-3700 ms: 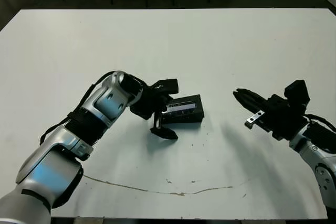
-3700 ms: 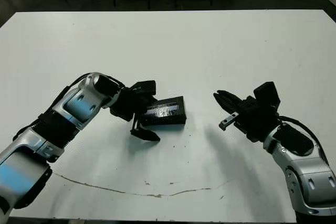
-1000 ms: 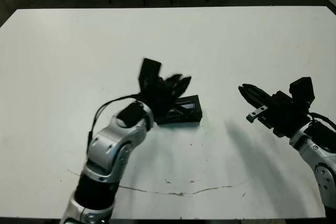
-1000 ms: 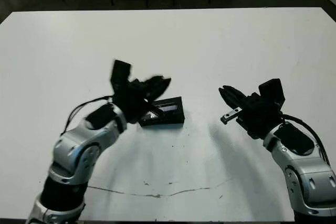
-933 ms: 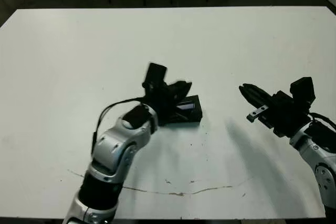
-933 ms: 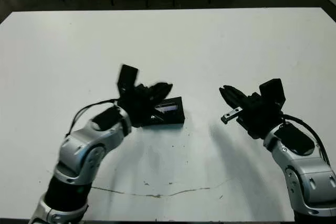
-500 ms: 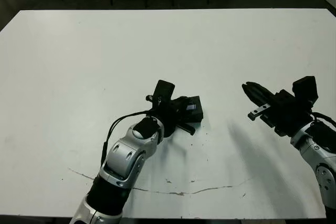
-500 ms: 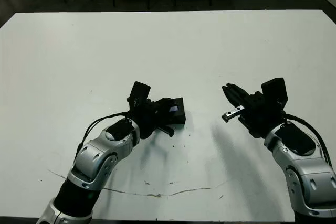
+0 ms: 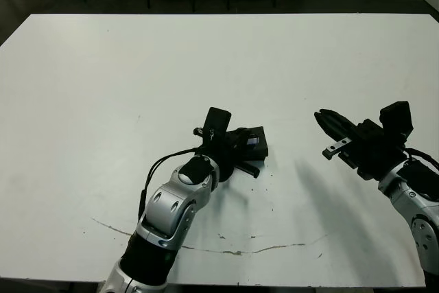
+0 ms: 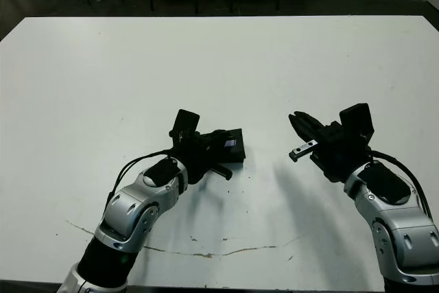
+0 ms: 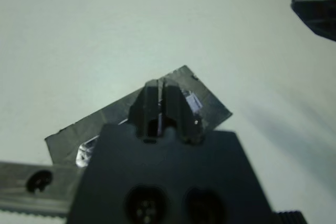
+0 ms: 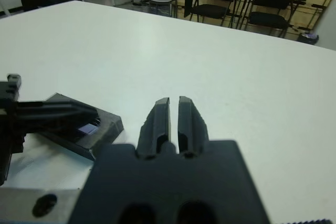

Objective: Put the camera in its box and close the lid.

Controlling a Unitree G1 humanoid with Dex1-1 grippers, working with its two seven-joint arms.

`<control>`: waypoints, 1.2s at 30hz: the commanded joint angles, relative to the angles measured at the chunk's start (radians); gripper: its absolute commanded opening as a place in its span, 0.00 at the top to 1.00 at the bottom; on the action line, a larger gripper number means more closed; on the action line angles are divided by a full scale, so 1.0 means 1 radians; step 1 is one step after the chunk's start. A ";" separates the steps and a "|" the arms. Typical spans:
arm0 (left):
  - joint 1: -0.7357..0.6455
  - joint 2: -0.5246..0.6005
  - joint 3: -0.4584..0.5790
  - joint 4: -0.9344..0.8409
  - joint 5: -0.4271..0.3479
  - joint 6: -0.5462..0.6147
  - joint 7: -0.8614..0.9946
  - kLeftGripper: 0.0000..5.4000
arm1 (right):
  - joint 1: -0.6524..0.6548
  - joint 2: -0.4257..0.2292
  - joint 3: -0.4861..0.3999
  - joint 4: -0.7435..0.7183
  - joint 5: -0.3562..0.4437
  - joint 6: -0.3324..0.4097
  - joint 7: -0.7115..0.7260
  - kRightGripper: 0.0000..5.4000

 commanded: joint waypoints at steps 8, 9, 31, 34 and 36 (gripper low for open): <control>-0.004 -0.088 -0.105 0.287 0.047 -0.019 0.010 1.00 | 0.006 -0.002 -0.006 0.005 -0.001 0.011 0.006 1.00; -0.004 -0.089 -0.109 0.292 0.047 -0.020 0.010 1.00 | 0.007 -0.003 -0.006 0.002 -0.003 0.012 0.006 1.00; 0.111 0.096 0.150 -0.401 -0.181 0.122 -0.061 1.00 | 0.014 0.072 -0.020 -0.054 0.020 0.022 -0.076 1.00; 0.110 0.125 0.237 -0.502 -0.242 0.155 -0.068 1.00 | 0.010 0.087 -0.019 -0.065 0.020 0.029 -0.093 1.00; 0.107 0.147 0.296 -0.548 -0.274 0.157 -0.071 1.00 | 0.008 0.102 -0.017 -0.075 0.024 0.038 -0.111 1.00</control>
